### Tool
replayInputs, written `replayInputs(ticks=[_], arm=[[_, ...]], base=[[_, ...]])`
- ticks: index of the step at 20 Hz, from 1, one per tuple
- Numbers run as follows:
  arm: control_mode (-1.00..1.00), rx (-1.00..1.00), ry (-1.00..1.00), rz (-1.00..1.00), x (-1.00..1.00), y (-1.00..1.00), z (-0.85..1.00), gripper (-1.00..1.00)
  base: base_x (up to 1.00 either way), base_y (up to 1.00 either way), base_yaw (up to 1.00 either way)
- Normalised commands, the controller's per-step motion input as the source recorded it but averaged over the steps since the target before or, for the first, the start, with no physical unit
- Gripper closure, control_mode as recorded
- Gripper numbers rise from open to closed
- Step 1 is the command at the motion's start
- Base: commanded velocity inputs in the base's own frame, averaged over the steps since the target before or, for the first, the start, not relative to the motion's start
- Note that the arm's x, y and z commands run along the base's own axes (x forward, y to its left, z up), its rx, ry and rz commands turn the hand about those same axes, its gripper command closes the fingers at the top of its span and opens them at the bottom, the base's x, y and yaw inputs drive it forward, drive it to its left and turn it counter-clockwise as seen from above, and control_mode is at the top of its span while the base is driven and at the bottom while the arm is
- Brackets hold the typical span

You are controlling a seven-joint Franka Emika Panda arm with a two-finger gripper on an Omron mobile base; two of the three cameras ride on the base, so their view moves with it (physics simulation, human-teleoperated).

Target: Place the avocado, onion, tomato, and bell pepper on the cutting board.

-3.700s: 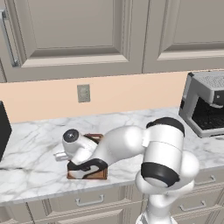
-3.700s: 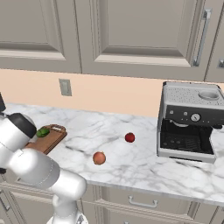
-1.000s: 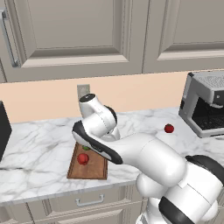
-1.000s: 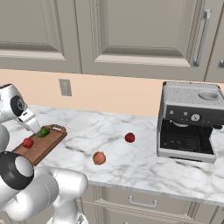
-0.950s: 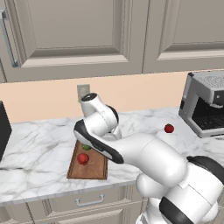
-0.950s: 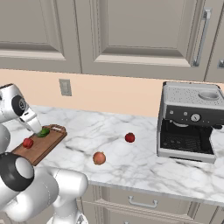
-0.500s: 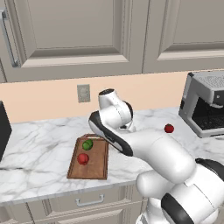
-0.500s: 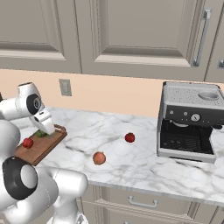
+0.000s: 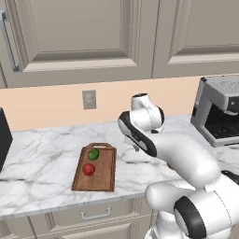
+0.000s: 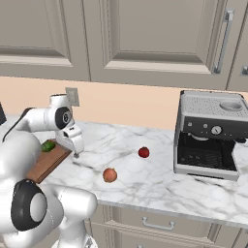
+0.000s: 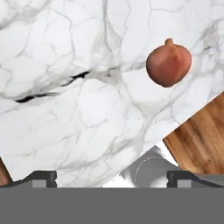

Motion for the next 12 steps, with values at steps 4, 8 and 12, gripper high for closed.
replayInputs(ticks=[4, 8, 12], arm=[[-1.0, 0.08, 0.01, 0.01, 0.0, -0.67, -0.03, -1.0], [-1.0, 0.08, 0.0, 0.03, -0.03, -0.68, -0.12, -1.0], [-1.0, 0.08, 0.0, 0.03, 0.0, -0.63, -0.16, -1.0]], base=[[0.0, 0.0, 0.0], [0.0, 0.0, 0.0], [0.0, 0.0, 0.0]])
